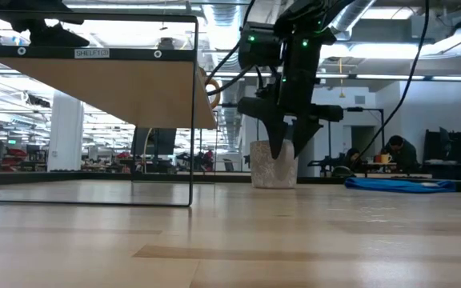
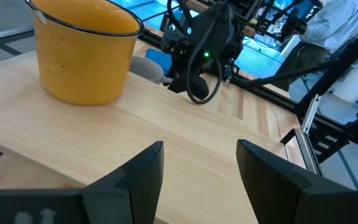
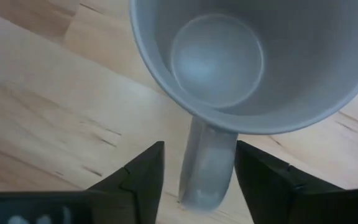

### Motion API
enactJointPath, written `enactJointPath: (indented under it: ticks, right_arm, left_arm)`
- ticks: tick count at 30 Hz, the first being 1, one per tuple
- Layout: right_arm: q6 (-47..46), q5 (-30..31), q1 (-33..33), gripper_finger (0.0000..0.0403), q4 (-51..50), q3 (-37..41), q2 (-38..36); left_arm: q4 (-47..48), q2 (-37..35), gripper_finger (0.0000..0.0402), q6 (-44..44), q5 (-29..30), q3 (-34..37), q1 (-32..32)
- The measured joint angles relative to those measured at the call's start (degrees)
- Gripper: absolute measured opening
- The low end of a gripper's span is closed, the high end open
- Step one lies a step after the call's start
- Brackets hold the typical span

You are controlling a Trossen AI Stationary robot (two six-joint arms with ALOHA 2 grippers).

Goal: Stack small to large cups/mugs on shelf
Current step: Put the gray mug on the shelf

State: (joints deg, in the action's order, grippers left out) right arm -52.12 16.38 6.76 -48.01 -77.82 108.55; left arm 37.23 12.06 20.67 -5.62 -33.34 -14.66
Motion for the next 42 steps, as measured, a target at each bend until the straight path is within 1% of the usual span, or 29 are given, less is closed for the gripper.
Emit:
enactJointPath:
  ticks: [4, 8, 10, 14, 18, 22, 25, 27, 33, 38, 42]
  right_arm:
    - [1.02, -0.01, 0.00, 0.0157, -0.15, 0.00, 0.00]
    - [2.73, 0.12, 0.04, 0.0096, -0.74, 0.00, 0.00]
    - [4.74, -0.76, 0.09, 0.0069, -0.48, -0.01, 0.00]
    - [8.66, -1.52, 0.09, 0.0067, -1.16, -0.04, -0.09]
    - [10.67, -2.93, 0.17, 0.0067, -2.02, -0.13, -0.28]
    - [12.39, -4.38, -0.04, 0.0067, -6.19, -0.99, -0.84]
    - [14.78, -5.52, -0.04, 0.0067, -12.23, -2.56, -1.78]
    - [15.64, -5.54, -0.03, 0.0067, -13.49, -3.72, -2.25]
    - [17.21, -6.21, -0.03, 0.0067, -19.94, -6.84, -7.65]
    - [17.12, -6.49, -0.31, 0.0067, -20.84, -8.67, -14.75]
    - [19.88, -6.88, -0.74, 0.0067, -21.46, -11.33, -18.49]
  left_arm:
    - [0.75, 0.02, 0.0194, 0.00, 0.02, 0.00, 0.00]
    - [0.79, 0.00, 0.0194, 0.02, 0.02, 0.01, 0.00]
    - [0.79, 0.01, 0.0194, 0.00, 0.02, 0.00, 0.00]
    - [0.81, 0.00, 0.0194, 0.00, 0.02, 0.00, 0.00]
    - [0.82, 0.01, 0.0194, 0.00, 0.02, 0.01, 0.00]
    - [0.82, 0.02, 0.0194, -0.02, 0.04, 0.00, -0.02]
    - [0.84, 0.01, 0.0194, -0.02, 0.06, 0.00, -0.01]
    - [0.84, 0.02, 0.0194, -0.02, 0.12, 0.00, -0.02]
    - [0.93, 0.00, 0.0194, -0.02, 0.46, 0.00, 0.00]
    - [1.21, 0.01, 0.0194, -0.42, 0.59, 0.00, -0.01]
    - [1.18, 0.02, 0.0194, -0.42, 2.17, 0.00, -0.02]
